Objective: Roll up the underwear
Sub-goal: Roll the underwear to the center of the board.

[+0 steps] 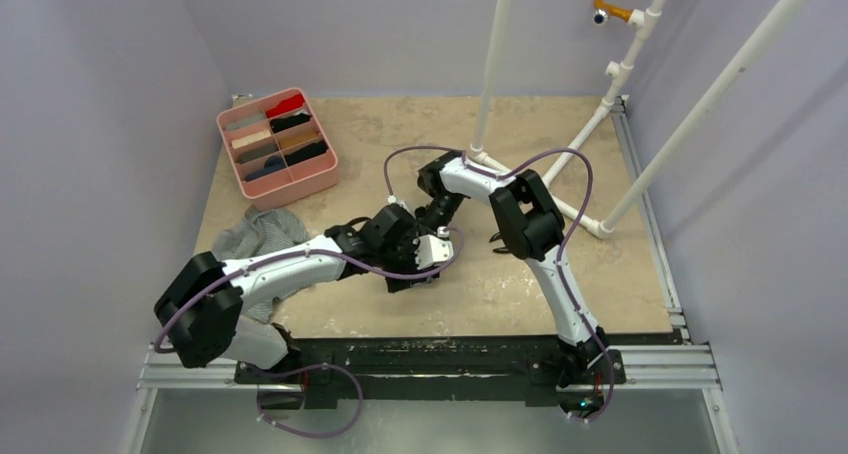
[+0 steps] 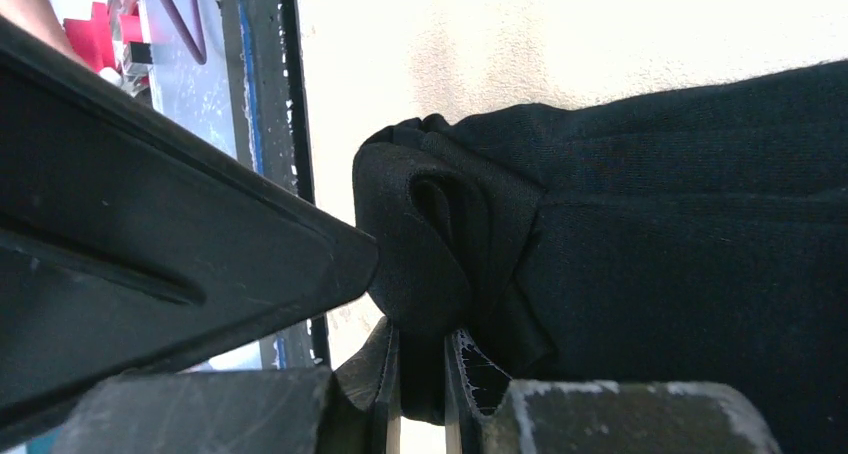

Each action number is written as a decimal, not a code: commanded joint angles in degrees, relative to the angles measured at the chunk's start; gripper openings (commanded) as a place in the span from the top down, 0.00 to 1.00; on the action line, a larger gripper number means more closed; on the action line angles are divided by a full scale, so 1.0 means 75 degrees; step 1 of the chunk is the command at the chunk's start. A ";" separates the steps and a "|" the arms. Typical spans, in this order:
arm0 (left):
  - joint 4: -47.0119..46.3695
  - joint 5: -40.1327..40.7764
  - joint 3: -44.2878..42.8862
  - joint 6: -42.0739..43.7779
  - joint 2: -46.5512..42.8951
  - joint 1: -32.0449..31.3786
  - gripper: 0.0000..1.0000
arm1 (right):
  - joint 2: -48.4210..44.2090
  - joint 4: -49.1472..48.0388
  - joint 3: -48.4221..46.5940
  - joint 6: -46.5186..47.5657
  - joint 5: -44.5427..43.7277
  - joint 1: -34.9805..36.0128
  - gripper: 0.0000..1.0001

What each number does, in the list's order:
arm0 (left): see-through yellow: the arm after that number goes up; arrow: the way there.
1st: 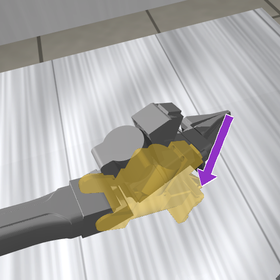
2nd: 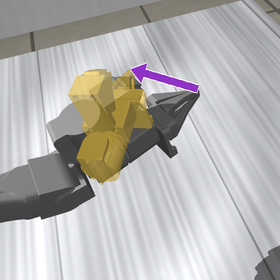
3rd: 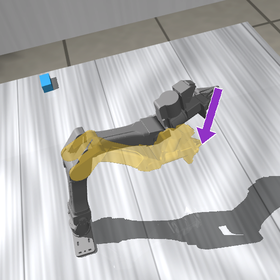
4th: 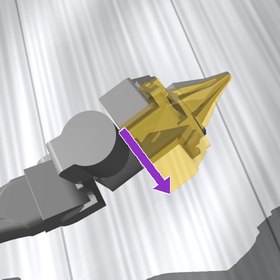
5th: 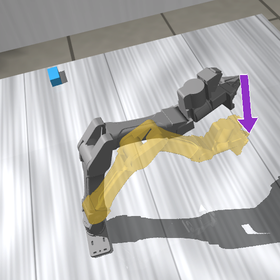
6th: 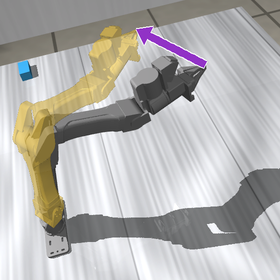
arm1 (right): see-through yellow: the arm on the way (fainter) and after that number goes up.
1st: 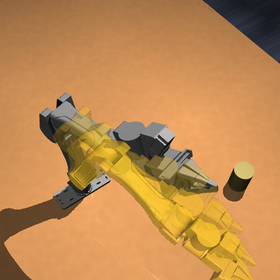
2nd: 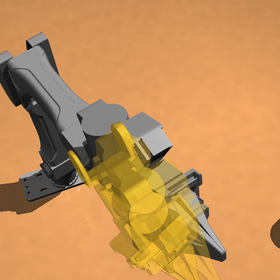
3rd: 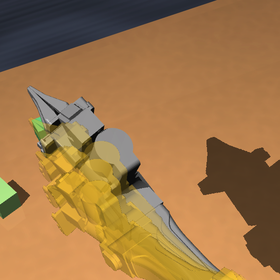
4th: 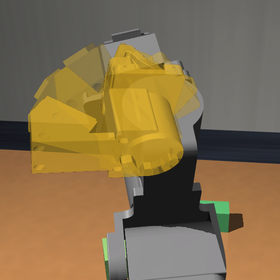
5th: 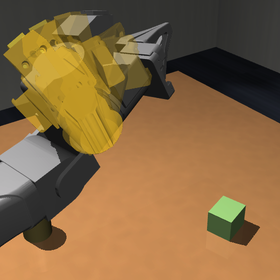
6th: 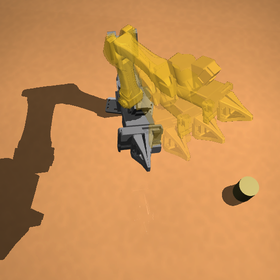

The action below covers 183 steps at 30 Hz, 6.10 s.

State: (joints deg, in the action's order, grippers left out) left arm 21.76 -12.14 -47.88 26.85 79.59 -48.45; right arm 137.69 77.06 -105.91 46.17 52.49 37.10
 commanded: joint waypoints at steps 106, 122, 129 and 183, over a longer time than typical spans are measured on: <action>0.5141 -0.7280 -0.5448 -0.2007 0.7501 0.3120 1.00 | -0.5766 -0.8906 0.7062 -0.0318 -0.7877 0.2422 0.36; 0.5581 -0.7403 -0.5556 -0.1628 0.7495 0.3122 0.96 | -0.4902 -0.8674 0.6970 -0.0142 -0.7786 0.2453 0.87; 0.5529 -0.6975 -0.5441 -0.1632 0.6798 0.3159 0.65 | -0.4923 -0.7066 0.6540 -0.0598 -0.6828 0.2483 1.00; 0.4633 -0.1978 -0.1708 -0.0959 -0.0795 0.6225 0.46 | 0.0420 -0.1858 0.1399 -0.1465 -0.2977 0.0948 1.00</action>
State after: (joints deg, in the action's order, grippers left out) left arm 55.11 -25.02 -58.70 18.65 76.53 -1.89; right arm 136.81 80.82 -102.74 41.91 43.77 48.51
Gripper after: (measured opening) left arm 0.544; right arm 0.100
